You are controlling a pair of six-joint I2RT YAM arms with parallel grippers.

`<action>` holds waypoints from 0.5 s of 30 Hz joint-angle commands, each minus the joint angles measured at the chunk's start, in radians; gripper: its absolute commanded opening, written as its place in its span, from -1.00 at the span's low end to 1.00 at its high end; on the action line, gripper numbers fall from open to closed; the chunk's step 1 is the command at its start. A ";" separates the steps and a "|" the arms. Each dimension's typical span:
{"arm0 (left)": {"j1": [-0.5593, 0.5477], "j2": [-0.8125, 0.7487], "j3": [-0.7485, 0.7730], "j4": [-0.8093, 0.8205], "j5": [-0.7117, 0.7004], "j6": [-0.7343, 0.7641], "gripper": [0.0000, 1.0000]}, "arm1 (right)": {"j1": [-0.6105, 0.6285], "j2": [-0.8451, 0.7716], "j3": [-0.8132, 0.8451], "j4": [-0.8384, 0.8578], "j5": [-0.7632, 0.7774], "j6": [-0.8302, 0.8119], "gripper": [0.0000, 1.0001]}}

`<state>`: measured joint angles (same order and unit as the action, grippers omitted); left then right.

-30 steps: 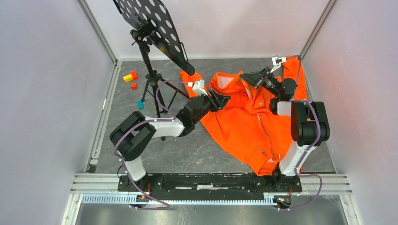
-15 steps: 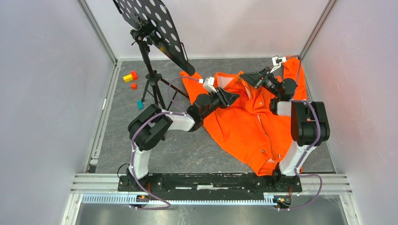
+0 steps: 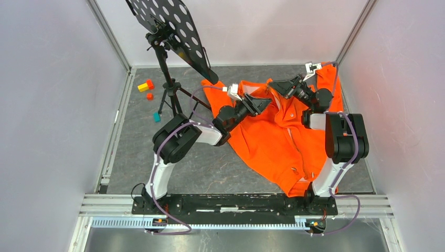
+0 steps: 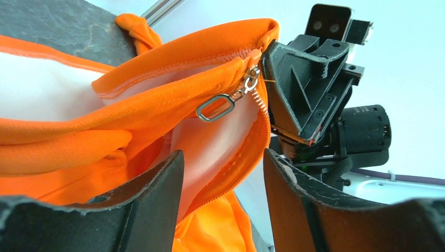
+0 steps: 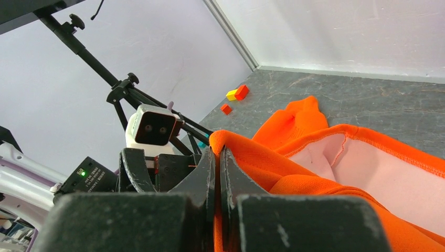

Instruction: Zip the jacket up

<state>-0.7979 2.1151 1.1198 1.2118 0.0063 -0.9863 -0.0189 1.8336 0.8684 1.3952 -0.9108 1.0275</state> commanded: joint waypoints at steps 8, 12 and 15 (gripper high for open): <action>0.045 0.077 0.097 0.160 0.016 -0.126 0.45 | 0.002 -0.008 0.010 0.119 0.006 0.034 -1.00; 0.055 0.094 0.120 0.159 0.027 -0.144 0.47 | 0.002 -0.007 0.011 0.122 0.006 0.036 -1.00; 0.058 0.102 0.139 0.136 0.032 -0.155 0.48 | 0.001 -0.007 0.012 0.126 0.006 0.040 -1.00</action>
<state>-0.7685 2.2002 1.2171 1.3121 0.0387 -1.0859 -0.0189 1.8336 0.8684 1.4143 -0.9112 1.0519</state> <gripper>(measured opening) 0.733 0.019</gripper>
